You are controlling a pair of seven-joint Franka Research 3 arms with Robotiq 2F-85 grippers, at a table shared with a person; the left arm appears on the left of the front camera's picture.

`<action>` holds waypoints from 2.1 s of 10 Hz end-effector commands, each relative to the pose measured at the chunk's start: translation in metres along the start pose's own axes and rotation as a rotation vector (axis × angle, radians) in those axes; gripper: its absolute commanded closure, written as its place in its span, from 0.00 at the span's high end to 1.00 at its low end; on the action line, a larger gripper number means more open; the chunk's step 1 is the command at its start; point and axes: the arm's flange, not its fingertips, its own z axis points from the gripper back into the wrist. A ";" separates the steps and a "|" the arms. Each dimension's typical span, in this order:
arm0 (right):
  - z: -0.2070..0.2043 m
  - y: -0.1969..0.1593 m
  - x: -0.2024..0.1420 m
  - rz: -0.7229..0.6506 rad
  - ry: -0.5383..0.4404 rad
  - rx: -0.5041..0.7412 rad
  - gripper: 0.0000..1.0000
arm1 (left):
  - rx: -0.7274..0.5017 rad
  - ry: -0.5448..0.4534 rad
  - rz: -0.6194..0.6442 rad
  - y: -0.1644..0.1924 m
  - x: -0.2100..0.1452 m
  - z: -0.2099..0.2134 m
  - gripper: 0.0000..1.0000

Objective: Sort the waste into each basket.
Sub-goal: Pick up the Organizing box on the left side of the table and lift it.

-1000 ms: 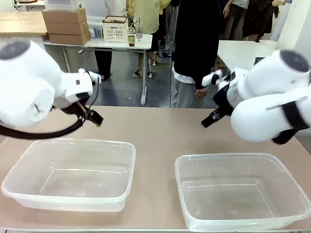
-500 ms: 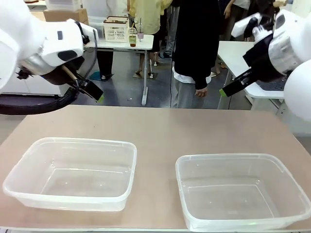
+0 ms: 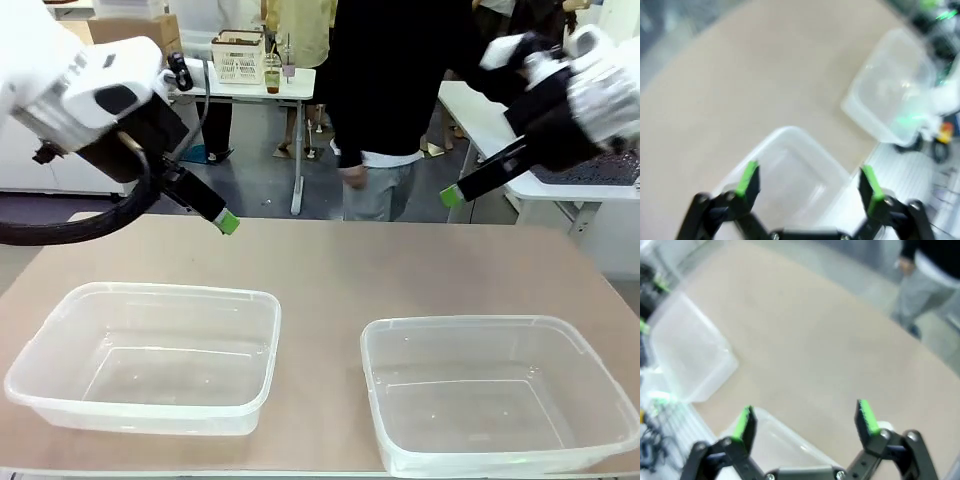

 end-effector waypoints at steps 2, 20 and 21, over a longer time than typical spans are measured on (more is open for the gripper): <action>0.101 -0.036 -0.074 -0.505 -0.282 0.010 1.00 | -0.403 -0.379 0.372 0.044 -0.074 0.080 1.00; -0.035 0.068 0.025 -0.435 0.212 0.175 1.00 | -0.003 -0.081 0.341 0.068 -0.190 0.202 1.00; -0.047 0.072 0.014 -0.401 0.278 0.150 1.00 | -0.019 -0.040 0.246 0.075 -0.179 0.192 1.00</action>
